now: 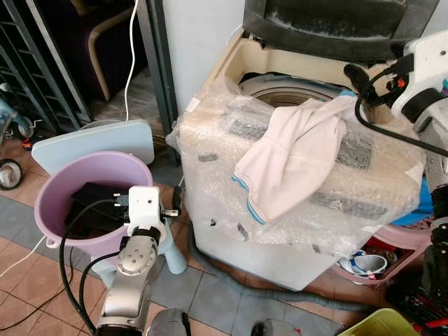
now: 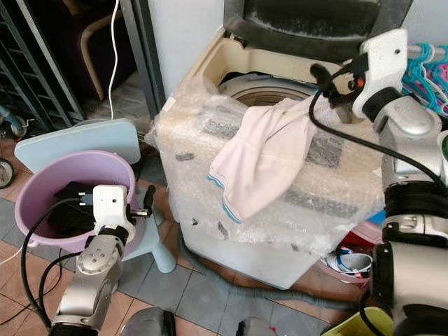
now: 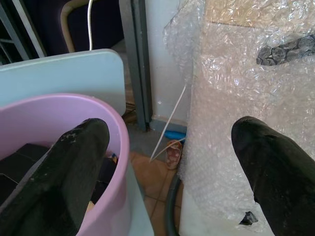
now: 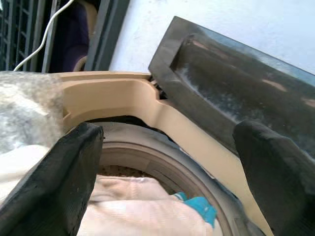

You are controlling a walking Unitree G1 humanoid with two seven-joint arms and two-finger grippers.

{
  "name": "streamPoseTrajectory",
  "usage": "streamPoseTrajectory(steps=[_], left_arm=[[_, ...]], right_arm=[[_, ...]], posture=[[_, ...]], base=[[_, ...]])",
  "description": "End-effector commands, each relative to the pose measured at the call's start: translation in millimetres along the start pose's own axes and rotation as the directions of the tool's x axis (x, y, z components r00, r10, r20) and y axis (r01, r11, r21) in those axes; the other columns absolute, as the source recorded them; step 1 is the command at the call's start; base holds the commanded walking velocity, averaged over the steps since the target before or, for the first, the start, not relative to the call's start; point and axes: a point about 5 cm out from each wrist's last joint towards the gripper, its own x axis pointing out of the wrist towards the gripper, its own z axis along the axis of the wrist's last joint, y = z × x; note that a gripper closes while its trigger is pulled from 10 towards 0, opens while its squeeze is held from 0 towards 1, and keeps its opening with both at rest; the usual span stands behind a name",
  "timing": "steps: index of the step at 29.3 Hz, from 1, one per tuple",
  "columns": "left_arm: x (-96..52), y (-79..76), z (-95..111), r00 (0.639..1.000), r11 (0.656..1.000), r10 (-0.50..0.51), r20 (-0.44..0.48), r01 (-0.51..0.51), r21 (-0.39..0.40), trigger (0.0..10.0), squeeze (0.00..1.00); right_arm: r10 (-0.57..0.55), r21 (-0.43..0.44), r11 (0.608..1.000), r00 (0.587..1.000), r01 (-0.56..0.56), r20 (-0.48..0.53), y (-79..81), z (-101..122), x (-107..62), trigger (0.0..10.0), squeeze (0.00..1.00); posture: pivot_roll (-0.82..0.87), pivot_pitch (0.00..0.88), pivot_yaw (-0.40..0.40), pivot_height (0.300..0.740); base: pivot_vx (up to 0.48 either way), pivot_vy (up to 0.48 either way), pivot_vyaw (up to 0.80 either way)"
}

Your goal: Clothes washing

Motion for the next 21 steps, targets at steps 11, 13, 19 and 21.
streamPoseTrajectory(steps=[11,13,19,21], left_arm=[[2.1,-1.2,0.0,1.000,1.000,-0.011,0.001,0.011,0.016,10.0,0.00],[2.4,-1.6,0.0,1.000,1.000,-0.010,0.001,0.010,0.015,10.0,0.00],[2.9,-2.3,-1.0,1.000,1.000,-0.007,-0.004,0.007,0.016,10.0,0.00],[3.3,-2.8,-1.3,1.000,1.000,-0.006,-0.006,0.006,0.016,10.0,0.00]], right_arm=[[0.140,-0.137,0.976,0.968,-0.170,-0.207,57.3,-51.9,-10.4,0.0,0.00],[0.149,-0.135,0.973,0.957,-0.186,-0.249,62.4,-59.8,-12.4,0.0,0.00],[0.077,-0.132,0.984,0.959,-0.117,-0.274,66.1,-67.4,-9.4,0.0,0.00],[0.063,-0.127,0.987,0.957,-0.102,-0.283,66.3,-68.9,-8.1,0.0,0.00]], posture=[[0.01,0.016,0.010,0.740],[0.01,0.014,0.008,0.740],[0.01,0.011,0.005,0.740],[0.01,0.010,0.004,0.740]], base=[[0.000,0.000,0.00],[0.000,0.000,0.00],[0.000,0.000,0.00],[0.000,0.000,0.00]])
